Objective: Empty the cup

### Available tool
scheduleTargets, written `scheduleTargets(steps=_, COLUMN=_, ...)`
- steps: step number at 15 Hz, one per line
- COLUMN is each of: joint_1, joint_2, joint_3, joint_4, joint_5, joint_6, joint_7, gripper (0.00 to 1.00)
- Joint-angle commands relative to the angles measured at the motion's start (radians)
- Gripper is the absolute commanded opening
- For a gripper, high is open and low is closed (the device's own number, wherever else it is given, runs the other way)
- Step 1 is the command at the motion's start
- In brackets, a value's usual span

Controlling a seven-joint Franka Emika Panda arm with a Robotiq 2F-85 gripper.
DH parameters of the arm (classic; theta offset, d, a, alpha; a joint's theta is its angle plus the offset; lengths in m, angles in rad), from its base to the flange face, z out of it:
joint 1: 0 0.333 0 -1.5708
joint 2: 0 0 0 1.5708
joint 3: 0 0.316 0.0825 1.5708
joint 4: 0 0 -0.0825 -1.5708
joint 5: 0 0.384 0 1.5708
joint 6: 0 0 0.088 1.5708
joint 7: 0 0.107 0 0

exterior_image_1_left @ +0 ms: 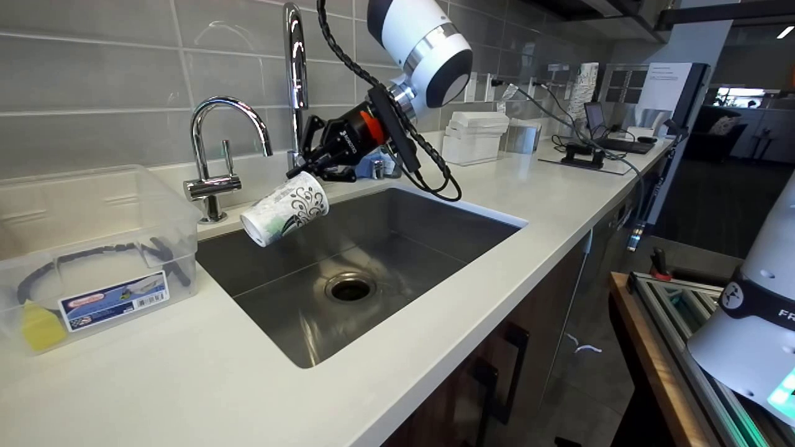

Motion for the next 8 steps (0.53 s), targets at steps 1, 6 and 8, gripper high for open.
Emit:
scheduleTargets(steps=1, joint_1=0.202, joint_2=-0.071, joint_3=-0.271, joint_4=-0.012, joint_5=0.156, joint_6=-0.176, joint_7=-0.07, gripper=0.01)
scheduleTargets(steps=6, joint_1=0.369, joint_2=-0.088, joint_3=-0.506, joint_4=-0.03, joint_5=0.228, joint_6=-0.335, joint_7=-0.09, gripper=0.01)
scheduleTargets(steps=8, joint_1=0.408, joint_2=-0.085, joint_3=-0.558, joint_4=-0.037, joint_5=0.216, joint_6=-0.36, joint_7=-0.083, gripper=0.01)
